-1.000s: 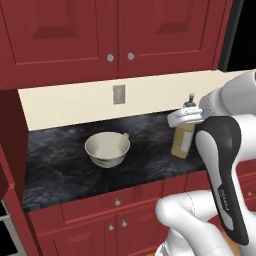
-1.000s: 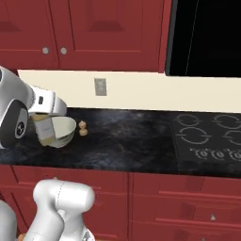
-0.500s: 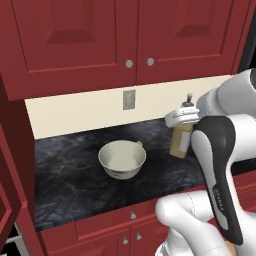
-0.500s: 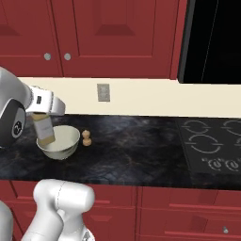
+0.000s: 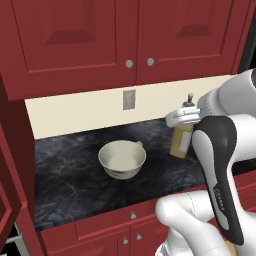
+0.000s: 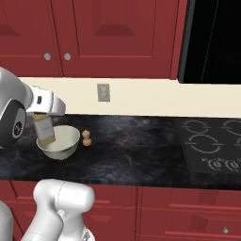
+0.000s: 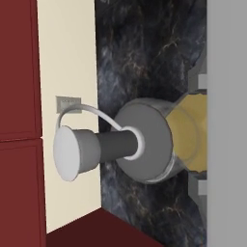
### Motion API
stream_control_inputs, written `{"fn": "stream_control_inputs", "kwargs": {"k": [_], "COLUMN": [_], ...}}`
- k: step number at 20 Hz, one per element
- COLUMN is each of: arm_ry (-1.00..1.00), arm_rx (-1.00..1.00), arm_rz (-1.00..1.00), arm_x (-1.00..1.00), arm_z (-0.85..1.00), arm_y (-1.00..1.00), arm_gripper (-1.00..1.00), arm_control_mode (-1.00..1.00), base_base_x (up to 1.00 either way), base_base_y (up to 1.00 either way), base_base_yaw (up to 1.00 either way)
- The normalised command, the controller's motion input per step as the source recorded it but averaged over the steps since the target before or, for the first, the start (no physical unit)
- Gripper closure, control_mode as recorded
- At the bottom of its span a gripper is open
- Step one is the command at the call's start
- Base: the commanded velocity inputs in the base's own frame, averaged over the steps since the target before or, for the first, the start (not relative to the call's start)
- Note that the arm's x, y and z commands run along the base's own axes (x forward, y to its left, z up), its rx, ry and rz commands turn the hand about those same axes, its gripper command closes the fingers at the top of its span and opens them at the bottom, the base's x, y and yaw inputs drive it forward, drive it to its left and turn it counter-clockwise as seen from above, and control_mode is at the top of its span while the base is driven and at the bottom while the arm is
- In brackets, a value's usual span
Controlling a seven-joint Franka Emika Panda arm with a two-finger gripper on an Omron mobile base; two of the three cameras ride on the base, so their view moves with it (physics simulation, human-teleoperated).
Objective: Retrieve the bottle and the shaker from the cabinet and place them next to the mixing bowl on the counter. Then add garlic from the fridge to the mixing bowl.
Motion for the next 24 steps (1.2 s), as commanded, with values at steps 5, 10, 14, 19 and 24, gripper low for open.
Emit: {"fn": "stream_control_inputs", "kwargs": {"k": [5, 10, 14, 19, 24], "arm_ry": [0.0, 0.0, 0.0, -0.02, -0.04], "arm_rx": [0.07, 0.05, 0.01, -0.01, -0.01], "arm_rz": [0.07, 0.23, 0.2, 0.14, 0.26], "arm_x": [0.22, 0.43, 0.25, 0.05, 0.28], "arm_z": [-0.14, -0.07, -0.05, -0.2, -0.61], "arm_y": [-0.1, -0.01, -0.01, 0.0, -0.08], "arm_gripper": [1.0, 1.0, 1.0, 1.0, 1.0], "arm_control_mode": [-1.0, -1.0, -1.0, -1.0, -1.0], "base_base_x": [0.0, 0.0, 0.0, 0.0, 0.0], "base_base_y": [0.0, 0.0, 0.0, 0.0, 0.0], "base_base_yaw": [0.0, 0.0, 0.0, 0.0, 0.0]}}
